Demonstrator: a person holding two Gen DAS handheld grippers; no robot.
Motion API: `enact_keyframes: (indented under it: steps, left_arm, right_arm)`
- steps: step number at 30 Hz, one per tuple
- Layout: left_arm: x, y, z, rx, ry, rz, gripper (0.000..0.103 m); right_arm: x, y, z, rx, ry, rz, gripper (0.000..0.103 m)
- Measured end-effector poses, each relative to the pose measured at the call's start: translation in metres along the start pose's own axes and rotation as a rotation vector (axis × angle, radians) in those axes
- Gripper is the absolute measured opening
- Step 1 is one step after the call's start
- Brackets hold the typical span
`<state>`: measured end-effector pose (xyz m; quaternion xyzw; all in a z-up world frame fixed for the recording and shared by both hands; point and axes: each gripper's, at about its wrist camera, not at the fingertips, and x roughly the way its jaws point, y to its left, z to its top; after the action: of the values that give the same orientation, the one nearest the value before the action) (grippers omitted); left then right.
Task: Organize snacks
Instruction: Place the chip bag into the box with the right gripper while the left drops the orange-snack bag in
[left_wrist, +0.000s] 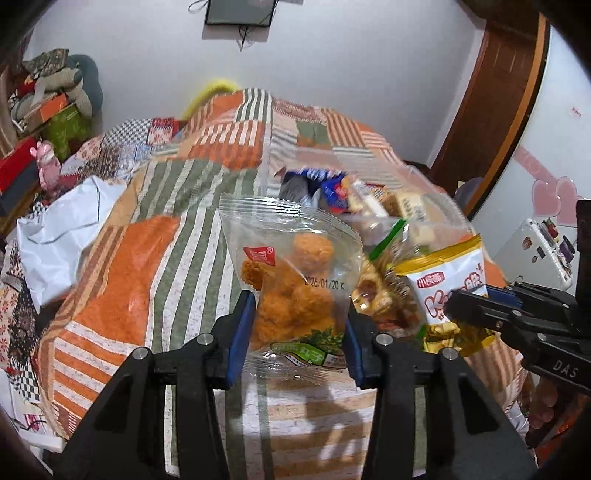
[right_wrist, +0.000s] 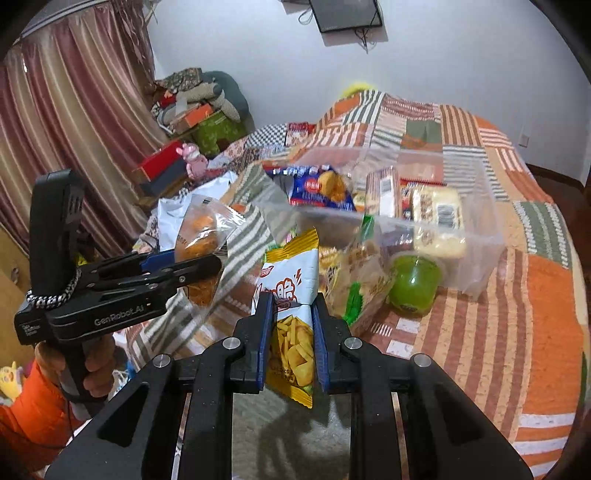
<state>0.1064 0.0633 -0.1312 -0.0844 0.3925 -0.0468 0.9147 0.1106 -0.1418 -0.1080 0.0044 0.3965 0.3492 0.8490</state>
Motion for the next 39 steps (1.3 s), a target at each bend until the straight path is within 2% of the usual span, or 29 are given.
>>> enact_keyframes:
  steps: [10,20,30,39]
  left_arm:
    - [-0.022,-0.024,0.019,0.039,-0.075,-0.025,0.044]
    - [-0.02,-0.044,0.047,0.071,-0.127,-0.046,0.044]
    - [0.002,-0.067,0.077,0.117,-0.141,-0.066,0.044]
    - [0.04,-0.082,0.095,0.141,-0.113,-0.085,0.044]
  right_arm:
    - [-0.032,-0.011,0.021,-0.001,-0.108,-0.056,0.018]
    - [-0.055,-0.043,0.039,0.034,-0.205,-0.142,0.018]
    - [-0.063,-0.07,0.054,0.071,-0.264,-0.195,0.018]
    - [-0.044,-0.087,0.069,0.097,-0.256,-0.196,0.018]
